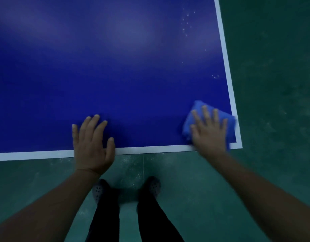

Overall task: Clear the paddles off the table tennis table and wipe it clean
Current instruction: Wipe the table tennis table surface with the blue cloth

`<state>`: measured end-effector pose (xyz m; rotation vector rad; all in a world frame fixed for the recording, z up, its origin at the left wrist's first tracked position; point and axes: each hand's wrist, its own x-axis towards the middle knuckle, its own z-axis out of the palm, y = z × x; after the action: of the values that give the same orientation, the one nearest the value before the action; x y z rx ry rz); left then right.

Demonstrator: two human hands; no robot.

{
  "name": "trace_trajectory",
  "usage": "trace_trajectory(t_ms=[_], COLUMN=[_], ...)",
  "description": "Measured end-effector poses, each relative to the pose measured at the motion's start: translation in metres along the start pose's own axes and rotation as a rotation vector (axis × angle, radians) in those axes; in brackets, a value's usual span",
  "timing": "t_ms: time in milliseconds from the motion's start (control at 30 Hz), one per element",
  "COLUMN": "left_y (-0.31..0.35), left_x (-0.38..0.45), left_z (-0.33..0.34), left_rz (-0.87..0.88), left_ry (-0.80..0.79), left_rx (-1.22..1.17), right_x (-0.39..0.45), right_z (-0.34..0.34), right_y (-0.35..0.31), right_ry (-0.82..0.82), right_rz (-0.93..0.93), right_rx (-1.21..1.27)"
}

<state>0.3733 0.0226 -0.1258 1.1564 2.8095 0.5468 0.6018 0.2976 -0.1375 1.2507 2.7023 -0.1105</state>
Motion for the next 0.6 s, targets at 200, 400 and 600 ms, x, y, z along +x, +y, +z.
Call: trace_trajectory(t_ms=[200,400,600], left_y=[0.024,0.027,0.028], left_x=[0.011,0.010,0.010], left_z=[0.020,0.019,0.019], left_rz=[0.064,0.059,0.037], left_ry=[-0.092,-0.110,-0.124], left_rx=[0.060,0.111,0.103], right_x=[0.020,-0.020,0.062], right_z=[-0.007,0.007,-0.013], right_y=[0.010,-0.056,0.001], right_ry=[0.056,-0.011,0.054], right_rz=[0.449,-0.379,0.308], right_rx=[0.144,-0.007,0.103])
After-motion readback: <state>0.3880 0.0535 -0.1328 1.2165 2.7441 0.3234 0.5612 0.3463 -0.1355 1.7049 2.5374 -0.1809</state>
